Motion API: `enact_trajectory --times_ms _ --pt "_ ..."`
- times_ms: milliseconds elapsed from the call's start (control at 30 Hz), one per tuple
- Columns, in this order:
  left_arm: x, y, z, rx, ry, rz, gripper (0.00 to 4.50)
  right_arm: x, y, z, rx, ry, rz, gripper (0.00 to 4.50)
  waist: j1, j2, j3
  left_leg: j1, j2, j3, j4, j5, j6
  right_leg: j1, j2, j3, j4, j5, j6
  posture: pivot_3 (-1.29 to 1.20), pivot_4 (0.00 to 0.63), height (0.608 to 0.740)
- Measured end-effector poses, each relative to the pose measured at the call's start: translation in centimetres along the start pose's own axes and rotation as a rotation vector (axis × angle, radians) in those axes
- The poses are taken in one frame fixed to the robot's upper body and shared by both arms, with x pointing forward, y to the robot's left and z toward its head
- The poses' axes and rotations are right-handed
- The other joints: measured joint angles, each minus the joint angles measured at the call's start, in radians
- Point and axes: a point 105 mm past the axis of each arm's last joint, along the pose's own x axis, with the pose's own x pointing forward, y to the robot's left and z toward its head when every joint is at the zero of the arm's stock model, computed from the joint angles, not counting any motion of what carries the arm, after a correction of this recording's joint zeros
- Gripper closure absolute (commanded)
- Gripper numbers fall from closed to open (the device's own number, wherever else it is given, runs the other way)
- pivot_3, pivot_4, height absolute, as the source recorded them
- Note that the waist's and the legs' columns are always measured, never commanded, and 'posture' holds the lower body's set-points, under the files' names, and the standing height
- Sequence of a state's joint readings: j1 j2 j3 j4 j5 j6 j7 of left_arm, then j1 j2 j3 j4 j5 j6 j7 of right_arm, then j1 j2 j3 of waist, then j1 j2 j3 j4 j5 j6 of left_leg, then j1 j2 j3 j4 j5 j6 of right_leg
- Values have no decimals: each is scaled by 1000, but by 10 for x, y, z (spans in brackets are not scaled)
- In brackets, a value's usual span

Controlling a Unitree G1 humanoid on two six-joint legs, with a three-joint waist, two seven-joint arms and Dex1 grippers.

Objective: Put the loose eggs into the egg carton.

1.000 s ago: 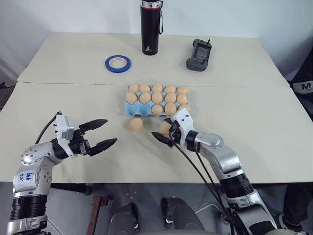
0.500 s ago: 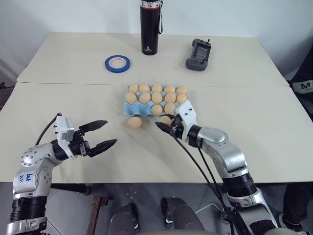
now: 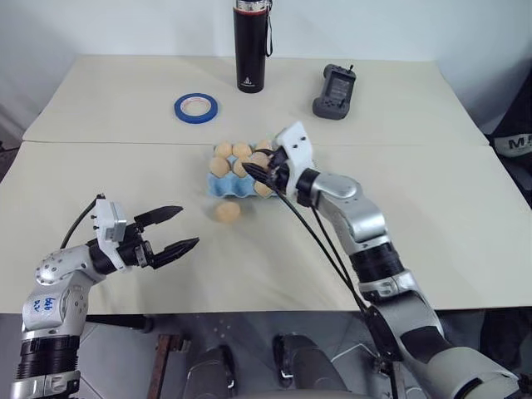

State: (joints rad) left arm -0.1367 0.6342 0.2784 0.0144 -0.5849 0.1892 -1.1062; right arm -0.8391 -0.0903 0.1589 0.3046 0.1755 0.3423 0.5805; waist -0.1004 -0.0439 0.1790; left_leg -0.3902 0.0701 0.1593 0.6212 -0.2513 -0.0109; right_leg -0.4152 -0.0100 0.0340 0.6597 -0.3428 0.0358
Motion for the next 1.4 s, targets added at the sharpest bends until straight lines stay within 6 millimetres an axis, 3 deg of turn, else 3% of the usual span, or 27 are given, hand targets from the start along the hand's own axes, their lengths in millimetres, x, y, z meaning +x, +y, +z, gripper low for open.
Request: enact_trajectory --times_ms 167,567,833,933,1067,1133,1233,1400 --pt "-6 0 -1 -3 3 24 0 13 14 -11 6 13 51 2780 -8 0 0 0 0 0 0 0 0 0 -1 0 0 0 0 0 150 740" --pt "-5 -2 3 17 -2 28 0 37 22 -20 -22 32 72 2780 -15 0 0 0 0 0 0 1 -1 0 0 0 1 0 0 0 150 740" --pt "-5 -1 4 20 -4 29 0 40 19 -21 -48 31 61 75 -15 0 0 0 0 0 0 0 -1 0 0 0 1 0 0 0 150 740" --pt "-4 -1 4 20 -6 30 0 38 16 -21 -57 31 56 27 -14 0 0 0 0 0 0 0 -1 0 0 0 1 0 0 0 150 740" --pt "-4 -1 3 17 -9 38 0 19 6 -10 -98 6 63 27 -11 0 0 0 0 -1 0 0 -1 0 -1 0 0 0 0 0 150 740" --pt "-5 -1 3 13 -11 52 0 -1 5 -6 -92 1 99 27 -9 0 0 0 0 -2 0 0 -1 0 -1 -1 0 0 0 0 150 740" --pt "-15 -1 -3 -11 -11 108 0 -39 -2 -13 -42 22 126 27 -5 0 0 0 0 -3 -1 -2 -1 1 -1 -2 0 -1 1 0 150 740" --pt "-24 -4 -8 -24 1 149 0 -84 -13 -24 -47 72 147 27 -8 0 0 1 0 -2 -1 -3 2 2 0 -1 -1 -1 0 0 150 740"
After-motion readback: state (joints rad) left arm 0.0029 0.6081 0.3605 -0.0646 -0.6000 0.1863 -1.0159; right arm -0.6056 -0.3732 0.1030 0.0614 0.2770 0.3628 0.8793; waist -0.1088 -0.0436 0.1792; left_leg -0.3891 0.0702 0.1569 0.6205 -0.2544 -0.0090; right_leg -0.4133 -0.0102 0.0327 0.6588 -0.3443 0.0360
